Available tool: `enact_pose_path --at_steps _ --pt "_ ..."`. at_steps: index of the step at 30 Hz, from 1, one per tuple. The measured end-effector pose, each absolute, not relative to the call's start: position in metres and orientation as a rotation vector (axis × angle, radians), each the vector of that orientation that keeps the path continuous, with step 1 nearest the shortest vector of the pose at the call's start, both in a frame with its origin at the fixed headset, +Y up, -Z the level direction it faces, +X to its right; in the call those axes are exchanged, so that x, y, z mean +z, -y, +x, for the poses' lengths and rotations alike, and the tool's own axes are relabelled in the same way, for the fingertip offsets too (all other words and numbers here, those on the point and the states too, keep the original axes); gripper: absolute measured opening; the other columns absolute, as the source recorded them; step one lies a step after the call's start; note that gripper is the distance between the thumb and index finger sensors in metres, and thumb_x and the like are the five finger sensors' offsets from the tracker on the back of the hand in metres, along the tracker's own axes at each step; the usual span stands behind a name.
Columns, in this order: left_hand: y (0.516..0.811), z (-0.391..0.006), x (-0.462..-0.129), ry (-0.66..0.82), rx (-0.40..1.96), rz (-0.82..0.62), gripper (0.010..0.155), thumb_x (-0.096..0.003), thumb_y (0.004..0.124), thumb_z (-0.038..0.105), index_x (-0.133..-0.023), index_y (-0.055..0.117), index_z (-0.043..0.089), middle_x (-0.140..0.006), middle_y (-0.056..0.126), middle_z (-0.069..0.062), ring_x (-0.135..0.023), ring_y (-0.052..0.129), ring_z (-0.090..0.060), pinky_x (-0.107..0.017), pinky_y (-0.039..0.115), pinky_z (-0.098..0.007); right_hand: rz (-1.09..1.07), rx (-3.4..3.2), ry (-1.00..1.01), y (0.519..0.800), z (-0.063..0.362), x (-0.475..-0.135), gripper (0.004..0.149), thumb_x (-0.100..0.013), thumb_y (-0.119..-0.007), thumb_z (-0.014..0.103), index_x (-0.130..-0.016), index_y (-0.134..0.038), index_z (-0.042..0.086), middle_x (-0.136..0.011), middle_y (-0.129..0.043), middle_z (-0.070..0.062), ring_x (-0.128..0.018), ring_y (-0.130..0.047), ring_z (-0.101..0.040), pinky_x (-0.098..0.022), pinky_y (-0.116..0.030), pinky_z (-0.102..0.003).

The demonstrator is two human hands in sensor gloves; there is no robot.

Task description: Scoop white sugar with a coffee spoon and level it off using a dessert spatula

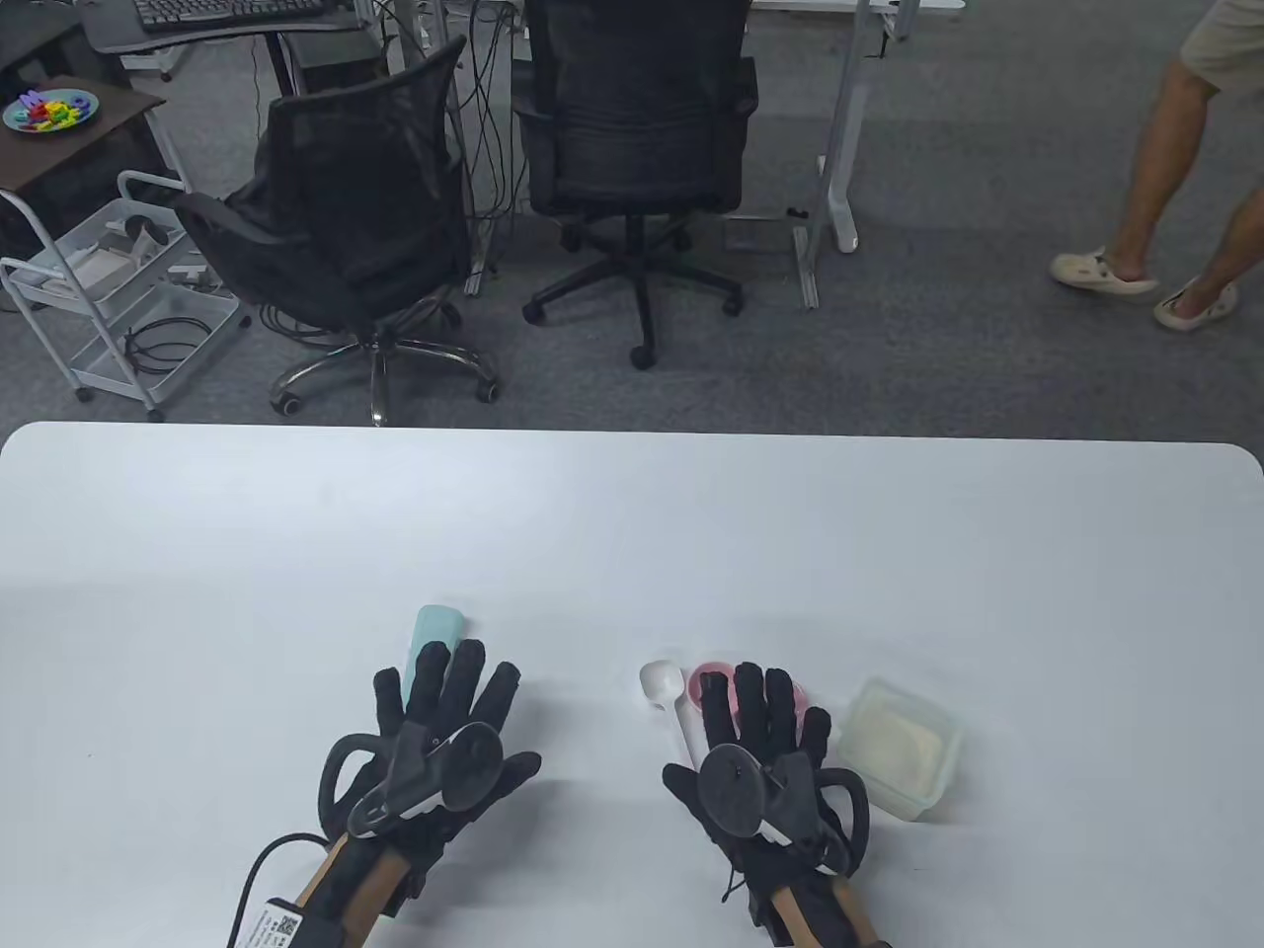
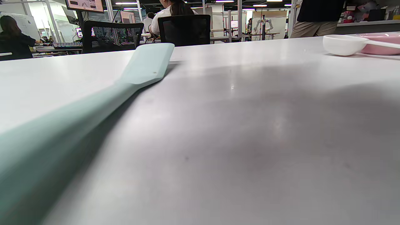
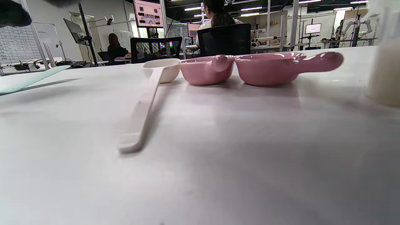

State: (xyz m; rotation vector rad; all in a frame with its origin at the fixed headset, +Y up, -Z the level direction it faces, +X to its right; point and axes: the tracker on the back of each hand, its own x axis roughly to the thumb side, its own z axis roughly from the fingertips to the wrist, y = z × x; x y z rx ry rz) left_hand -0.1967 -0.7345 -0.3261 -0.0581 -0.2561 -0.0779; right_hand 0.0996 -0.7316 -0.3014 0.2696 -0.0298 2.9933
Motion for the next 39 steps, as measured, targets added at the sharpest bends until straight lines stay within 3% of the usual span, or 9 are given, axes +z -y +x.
enact_pose_path --at_steps 17,24,29,34,39 --pt "0.734 -0.198 -0.327 0.252 -0.064 -0.056 0.089 -0.0504 0.05 0.079 -0.122 0.018 0.038 -0.131 0.01 -0.006 -0.123 0.018 -0.048 -0.078 0.025 -0.076 0.214 2.989 0.055 0.729 0.104 -0.303 0.096 -0.054 -0.062 0.065 -0.118 -0.011 0.017 -0.127 -0.007 -0.026 -0.115 -0.014 -0.057 -0.071 -0.022 -0.082" --pt "0.735 -0.198 -0.327 0.251 -0.064 -0.062 0.089 -0.0505 0.049 0.08 -0.122 0.018 0.039 -0.131 0.01 -0.007 -0.123 0.018 -0.048 -0.078 0.024 -0.076 -0.101 2.937 0.121 0.718 0.148 -0.311 0.102 -0.051 -0.064 0.072 -0.121 -0.014 0.017 -0.129 -0.008 -0.026 -0.115 -0.012 -0.06 -0.07 -0.02 -0.084" --pt "0.735 -0.198 -0.327 0.252 -0.068 -0.063 0.089 -0.0505 0.049 0.08 -0.122 0.018 0.038 -0.131 0.01 -0.006 -0.123 0.018 -0.048 -0.078 0.024 -0.076 -0.393 2.822 0.04 0.723 0.192 -0.317 0.108 -0.049 -0.064 0.078 -0.122 -0.011 0.018 -0.129 -0.003 -0.028 -0.112 -0.006 -0.066 -0.067 -0.019 -0.087" --pt "0.736 -0.197 -0.327 0.252 -0.078 -0.07 0.089 -0.0507 0.05 0.08 -0.123 0.018 0.038 -0.131 0.01 -0.007 -0.123 0.018 -0.048 -0.078 0.024 -0.076 -0.594 2.785 0.014 0.728 0.209 -0.319 0.109 -0.05 -0.066 0.077 -0.122 -0.012 0.016 -0.129 -0.004 -0.03 -0.11 -0.007 -0.069 -0.065 -0.022 -0.088" --pt "0.736 -0.197 -0.327 0.251 -0.082 -0.072 0.089 -0.0507 0.049 0.08 -0.122 0.018 0.038 -0.131 0.01 -0.007 -0.123 0.018 -0.048 -0.078 0.025 -0.076 -0.673 2.771 -0.175 0.738 0.224 -0.324 0.109 -0.052 -0.064 0.079 -0.122 -0.01 0.015 -0.127 -0.002 -0.033 -0.108 -0.008 -0.072 -0.066 -0.033 -0.088"
